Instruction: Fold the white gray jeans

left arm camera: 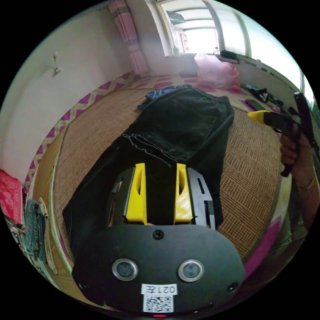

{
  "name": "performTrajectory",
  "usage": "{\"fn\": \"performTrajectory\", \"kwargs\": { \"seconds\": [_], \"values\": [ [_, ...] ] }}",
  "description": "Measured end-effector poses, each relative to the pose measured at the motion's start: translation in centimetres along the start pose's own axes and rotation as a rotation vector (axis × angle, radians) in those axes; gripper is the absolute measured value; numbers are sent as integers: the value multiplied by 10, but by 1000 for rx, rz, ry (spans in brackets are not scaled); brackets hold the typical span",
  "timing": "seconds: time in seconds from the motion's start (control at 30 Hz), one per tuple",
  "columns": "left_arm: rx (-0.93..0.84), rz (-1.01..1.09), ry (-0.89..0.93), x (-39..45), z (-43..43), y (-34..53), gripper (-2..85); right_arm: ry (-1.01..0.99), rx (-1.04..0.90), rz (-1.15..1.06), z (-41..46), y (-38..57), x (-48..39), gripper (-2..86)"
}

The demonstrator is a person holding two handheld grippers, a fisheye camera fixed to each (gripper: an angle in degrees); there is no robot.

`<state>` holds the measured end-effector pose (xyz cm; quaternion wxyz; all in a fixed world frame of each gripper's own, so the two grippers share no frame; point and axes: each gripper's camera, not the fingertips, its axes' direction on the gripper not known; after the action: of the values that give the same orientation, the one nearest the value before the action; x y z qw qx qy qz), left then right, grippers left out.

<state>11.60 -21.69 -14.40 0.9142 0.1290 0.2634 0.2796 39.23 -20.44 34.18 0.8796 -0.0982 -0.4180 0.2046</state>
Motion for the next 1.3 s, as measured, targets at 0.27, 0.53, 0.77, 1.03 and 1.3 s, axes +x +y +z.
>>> {"fn": "performTrajectory", "kwargs": {
  "seconds": [0.27, 0.53, 0.77, 1.03, 1.3],
  "values": [
    [232, -349, 262, -107, -47, 48, 2, -46, -51, -107, 13, 53, -56, 10],
    [444, -565, -13, -294, -240, 210, -7, 11, -121, -265, 34, 83, -114, -5],
    [216, -936, -210, -425, -268, 421, -5, 364, -321, -464, 111, 133, -183, -7],
    [221, -1126, 12, -456, -206, 526, 5, 635, -478, -632, 182, 175, -237, -9],
    [241, -991, -155, -424, -248, 515, 69, 501, -499, -519, 180, 172, -240, -6]
  ]
}}
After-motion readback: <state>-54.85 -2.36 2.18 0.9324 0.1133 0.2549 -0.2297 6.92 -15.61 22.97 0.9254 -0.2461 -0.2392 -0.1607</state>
